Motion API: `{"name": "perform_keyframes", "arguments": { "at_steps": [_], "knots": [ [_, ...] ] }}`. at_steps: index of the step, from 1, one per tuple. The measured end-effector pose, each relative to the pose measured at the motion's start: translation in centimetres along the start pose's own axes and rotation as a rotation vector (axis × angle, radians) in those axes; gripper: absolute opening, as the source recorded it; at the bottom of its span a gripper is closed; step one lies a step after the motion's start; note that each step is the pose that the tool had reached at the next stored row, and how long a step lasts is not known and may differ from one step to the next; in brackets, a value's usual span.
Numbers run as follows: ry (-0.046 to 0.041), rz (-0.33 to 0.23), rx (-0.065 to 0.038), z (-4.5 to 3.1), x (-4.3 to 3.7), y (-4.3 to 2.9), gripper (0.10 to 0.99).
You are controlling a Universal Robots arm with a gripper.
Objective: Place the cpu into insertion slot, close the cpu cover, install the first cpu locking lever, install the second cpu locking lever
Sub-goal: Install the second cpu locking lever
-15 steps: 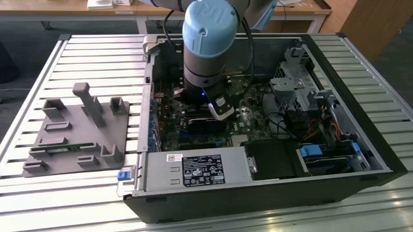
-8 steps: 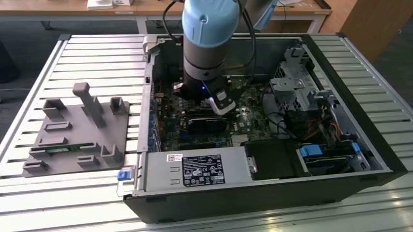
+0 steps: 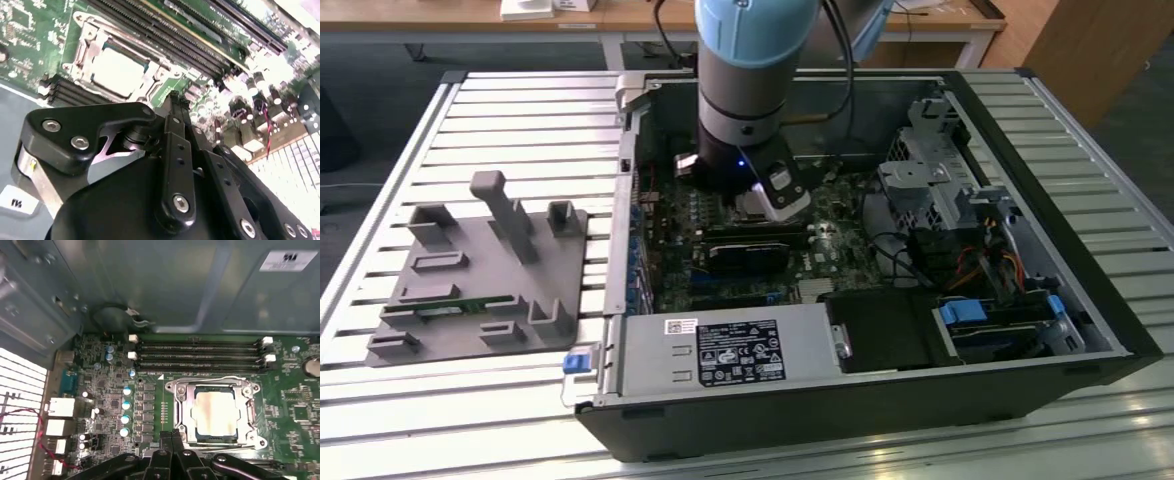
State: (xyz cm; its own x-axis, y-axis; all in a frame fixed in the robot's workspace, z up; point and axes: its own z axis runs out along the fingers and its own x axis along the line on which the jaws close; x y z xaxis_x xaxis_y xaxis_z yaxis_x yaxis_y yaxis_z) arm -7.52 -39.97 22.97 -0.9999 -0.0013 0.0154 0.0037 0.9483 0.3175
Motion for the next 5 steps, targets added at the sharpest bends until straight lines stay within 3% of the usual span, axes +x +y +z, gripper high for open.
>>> {"name": "perform_keyframes", "arguments": {
  "at_steps": [5],
  "knots": [
    [-0.0002,0.000,0.000,-0.32,0.00,0.21,0.118]
  ]
}}
